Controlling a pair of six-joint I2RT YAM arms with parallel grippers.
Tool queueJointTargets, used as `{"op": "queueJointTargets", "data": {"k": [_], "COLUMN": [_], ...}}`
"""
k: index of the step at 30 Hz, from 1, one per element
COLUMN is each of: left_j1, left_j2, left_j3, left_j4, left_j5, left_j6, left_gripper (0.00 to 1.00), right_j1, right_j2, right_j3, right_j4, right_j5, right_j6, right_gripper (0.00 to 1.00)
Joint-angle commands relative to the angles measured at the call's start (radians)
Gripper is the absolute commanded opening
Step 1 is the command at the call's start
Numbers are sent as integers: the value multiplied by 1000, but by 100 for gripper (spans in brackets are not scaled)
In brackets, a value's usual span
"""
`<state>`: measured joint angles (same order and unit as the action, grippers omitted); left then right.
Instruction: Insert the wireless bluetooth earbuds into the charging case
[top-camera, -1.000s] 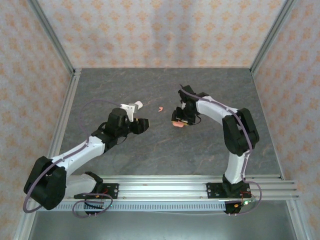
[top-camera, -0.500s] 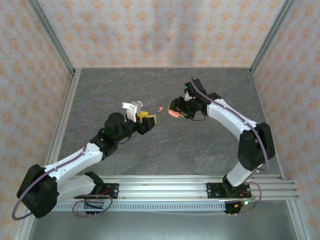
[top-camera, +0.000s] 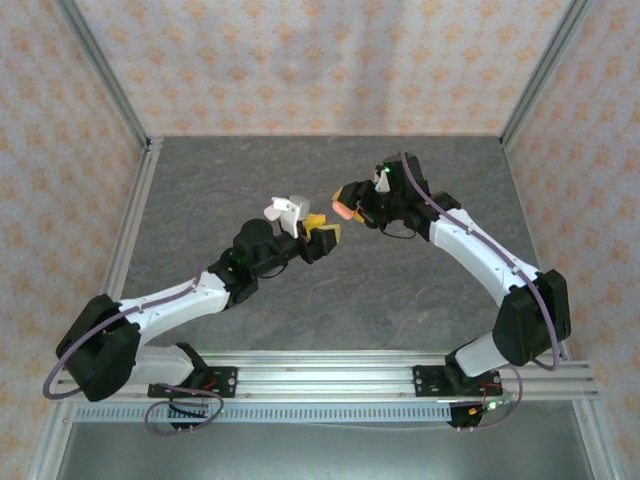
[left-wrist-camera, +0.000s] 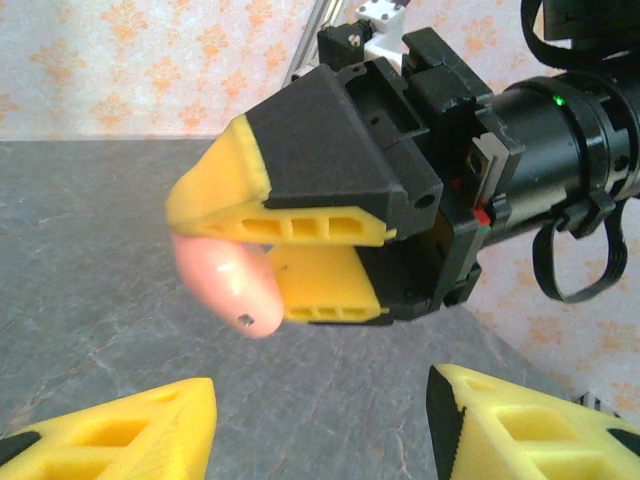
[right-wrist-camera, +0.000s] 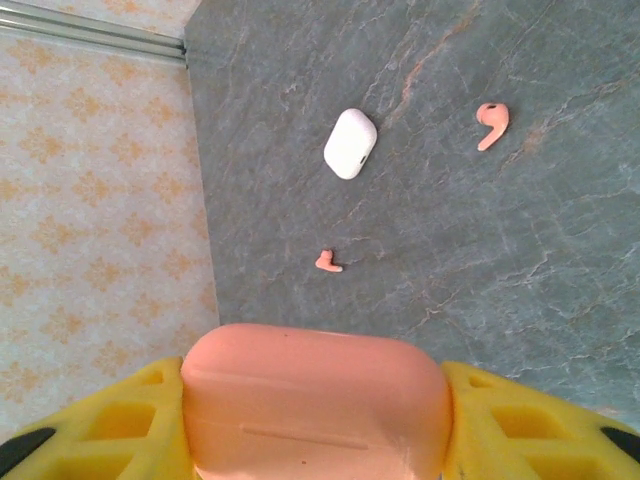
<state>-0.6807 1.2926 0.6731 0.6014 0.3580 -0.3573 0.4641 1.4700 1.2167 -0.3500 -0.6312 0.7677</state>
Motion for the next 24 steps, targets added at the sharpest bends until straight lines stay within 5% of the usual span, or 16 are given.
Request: {"op": "queueJointTargets", "data": {"k": [1,24], "left_j1": [-10,-15], "left_j2": [30,132], "left_j3": [65,148], "left_j4": [101,56], "left_j5": [-3,-38], "left_j6": [-26,-34], "left_gripper": [58,51], "right_j1": [4,4], "right_j2": [-45,-128], "right_j3": [-11,-49], "right_j4": [64,75], "right_j5": [-30,-86], "right_j6": [43,67], "right_gripper": [45,46]}}
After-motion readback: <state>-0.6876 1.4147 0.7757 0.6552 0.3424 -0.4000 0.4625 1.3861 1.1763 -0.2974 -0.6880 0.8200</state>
